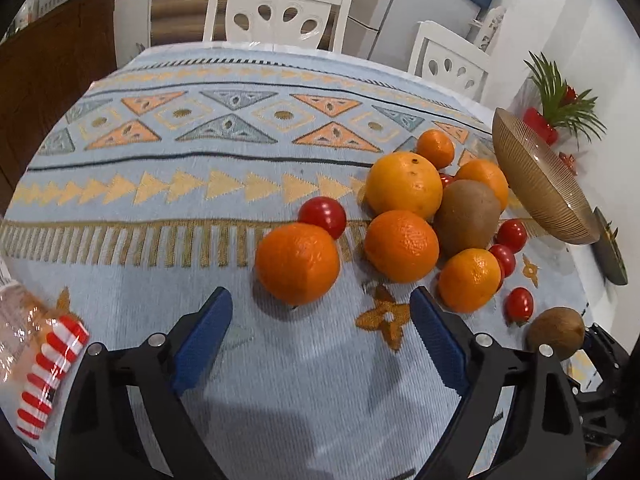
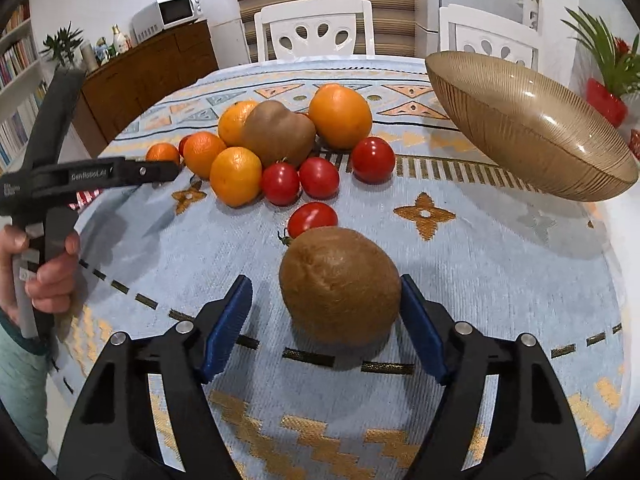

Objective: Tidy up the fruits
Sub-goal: 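Grasp the large brown round fruit with the right tool while the left tool grasps a tangerine, then carry both fruits into the amber glass bowl and open both tools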

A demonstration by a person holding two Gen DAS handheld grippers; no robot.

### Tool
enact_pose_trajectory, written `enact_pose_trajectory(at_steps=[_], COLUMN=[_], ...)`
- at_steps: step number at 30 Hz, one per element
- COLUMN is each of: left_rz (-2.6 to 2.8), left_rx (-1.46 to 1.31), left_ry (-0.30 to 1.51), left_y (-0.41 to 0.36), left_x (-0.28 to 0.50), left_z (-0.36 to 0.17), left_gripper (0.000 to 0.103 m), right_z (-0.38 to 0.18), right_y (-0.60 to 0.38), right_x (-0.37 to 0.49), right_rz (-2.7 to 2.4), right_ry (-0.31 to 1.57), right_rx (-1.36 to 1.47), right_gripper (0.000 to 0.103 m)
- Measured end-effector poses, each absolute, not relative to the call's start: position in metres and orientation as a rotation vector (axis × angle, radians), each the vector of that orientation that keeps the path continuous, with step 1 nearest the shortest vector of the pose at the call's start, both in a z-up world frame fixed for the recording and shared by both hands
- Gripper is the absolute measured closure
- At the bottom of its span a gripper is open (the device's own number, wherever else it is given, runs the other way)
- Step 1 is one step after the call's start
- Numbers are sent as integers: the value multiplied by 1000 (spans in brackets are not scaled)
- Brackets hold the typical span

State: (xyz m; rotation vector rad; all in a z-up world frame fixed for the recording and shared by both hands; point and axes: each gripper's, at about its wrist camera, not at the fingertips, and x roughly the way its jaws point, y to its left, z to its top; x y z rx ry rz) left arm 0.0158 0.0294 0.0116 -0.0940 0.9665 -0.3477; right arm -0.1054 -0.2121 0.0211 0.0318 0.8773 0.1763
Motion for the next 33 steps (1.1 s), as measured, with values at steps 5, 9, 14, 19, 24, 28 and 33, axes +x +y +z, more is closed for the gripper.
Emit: enact_pose_trajectory(at_steps=[5, 9, 14, 19, 24, 28, 33], left_rz=[-326, -301, -322, -418, -567, -678, -776], left_rx=[-105, -80, -75, -41, 5, 48, 66], left_ry=[963, 947, 886, 799, 761, 768, 832], left_y=[28, 28, 22, -16, -87, -158, -231], left_x=[25, 21, 10, 3, 14, 29, 51], left_z=[13, 14, 37, 87, 122, 131, 113], left_gripper=[32, 63, 64, 64, 64, 64, 64], right_z=[22, 23, 37, 70, 107, 117, 103], right_y=[-212, -219, -235, -264, -315, -357, -388], right_x=[-104, -106, -110, -114, -104, -79, -50], right_rz=[143, 159, 152, 127, 34, -62, -89], right_ry=[862, 855, 809, 731, 655, 673, 760], right_rx=[-3, 20, 87, 122, 159, 195, 248], right_gripper=[46, 47, 47, 47, 47, 47, 47])
